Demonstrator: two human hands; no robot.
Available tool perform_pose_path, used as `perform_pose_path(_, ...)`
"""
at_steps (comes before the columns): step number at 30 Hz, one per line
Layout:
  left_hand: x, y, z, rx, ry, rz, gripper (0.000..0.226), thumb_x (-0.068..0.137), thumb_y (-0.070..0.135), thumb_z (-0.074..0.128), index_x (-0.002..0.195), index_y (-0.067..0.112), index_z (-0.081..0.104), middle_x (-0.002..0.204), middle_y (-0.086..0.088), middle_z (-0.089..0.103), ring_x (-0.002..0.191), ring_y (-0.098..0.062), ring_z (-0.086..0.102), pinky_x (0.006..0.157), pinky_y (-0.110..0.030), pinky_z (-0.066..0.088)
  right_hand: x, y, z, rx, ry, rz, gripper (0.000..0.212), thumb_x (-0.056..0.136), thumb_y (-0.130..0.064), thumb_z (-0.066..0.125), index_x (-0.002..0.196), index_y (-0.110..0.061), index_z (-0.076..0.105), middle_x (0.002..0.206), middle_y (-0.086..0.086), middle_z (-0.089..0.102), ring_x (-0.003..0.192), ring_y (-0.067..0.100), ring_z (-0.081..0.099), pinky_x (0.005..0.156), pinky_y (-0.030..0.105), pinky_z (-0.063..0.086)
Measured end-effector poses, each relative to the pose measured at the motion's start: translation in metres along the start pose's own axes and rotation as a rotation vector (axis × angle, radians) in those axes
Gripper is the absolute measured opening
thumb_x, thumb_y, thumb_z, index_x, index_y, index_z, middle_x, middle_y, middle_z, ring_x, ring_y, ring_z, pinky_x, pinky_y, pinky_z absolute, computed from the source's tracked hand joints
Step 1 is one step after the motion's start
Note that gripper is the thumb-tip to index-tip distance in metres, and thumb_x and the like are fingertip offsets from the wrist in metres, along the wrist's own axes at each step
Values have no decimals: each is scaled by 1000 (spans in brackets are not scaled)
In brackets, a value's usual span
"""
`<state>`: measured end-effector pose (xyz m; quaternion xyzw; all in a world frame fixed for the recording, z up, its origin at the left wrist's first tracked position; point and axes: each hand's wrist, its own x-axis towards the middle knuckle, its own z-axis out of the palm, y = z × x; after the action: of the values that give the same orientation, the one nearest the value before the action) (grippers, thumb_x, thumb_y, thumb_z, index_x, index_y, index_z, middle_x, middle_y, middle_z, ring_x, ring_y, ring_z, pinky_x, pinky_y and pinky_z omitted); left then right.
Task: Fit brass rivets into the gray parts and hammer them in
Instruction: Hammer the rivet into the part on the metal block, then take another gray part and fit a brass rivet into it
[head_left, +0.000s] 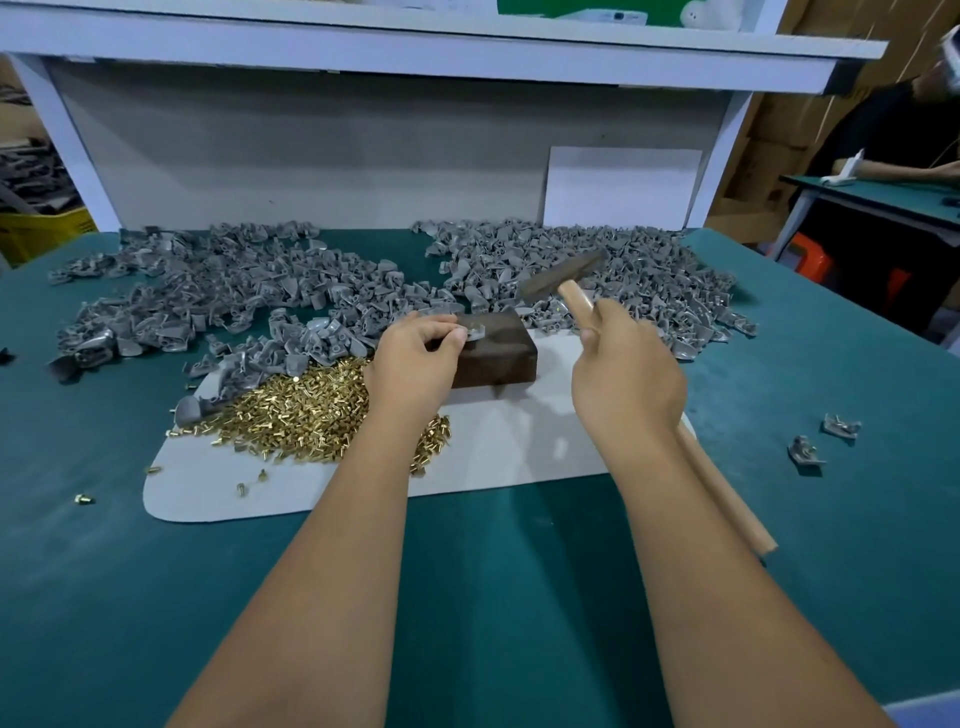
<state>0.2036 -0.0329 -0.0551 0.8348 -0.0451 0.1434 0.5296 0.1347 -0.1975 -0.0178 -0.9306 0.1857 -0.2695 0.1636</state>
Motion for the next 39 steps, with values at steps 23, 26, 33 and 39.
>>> perform_pose_path(23, -2, 1, -5, -79, -52, 14, 14, 95, 24, 64, 101, 20, 76, 119, 9, 66, 135, -21, 45, 114, -47, 34, -1, -15, 9, 42, 60, -162, 22, 94, -29, 52, 103, -22, 71, 101, 1, 54, 96, 22, 42, 82, 34, 34)
perform_pose_path(26, -1, 1, -4, -65, -32, 20, 13, 93, 21, 67, 101, 20, 77, 120, 3, 68, 130, -24, 50, 110, -45, 38, 6, -44, 18, 313, -75, -267, 18, 94, -27, 54, 100, -21, 71, 94, -4, 52, 94, 17, 46, 81, 30, 38)
perform_pose_path(33, 2, -3, -3, -31, -35, 57, 15, 92, 23, 67, 102, 22, 78, 116, 5, 70, 130, -21, 51, 108, -46, 39, 17, -58, 46, 317, -191, -283, 8, 91, -20, 57, 84, -21, 58, 97, 2, 59, 90, 21, 54, 71, 28, 35)
perform_pose_path(39, 1, -2, -1, 5, -8, 86, 11, 91, 21, 67, 91, 29, 74, 106, 7, 70, 124, -25, 54, 106, -48, 41, 13, -56, 50, 351, -126, -262, 13, 90, -17, 57, 77, -17, 55, 93, 2, 57, 87, 20, 54, 71, 26, 33)
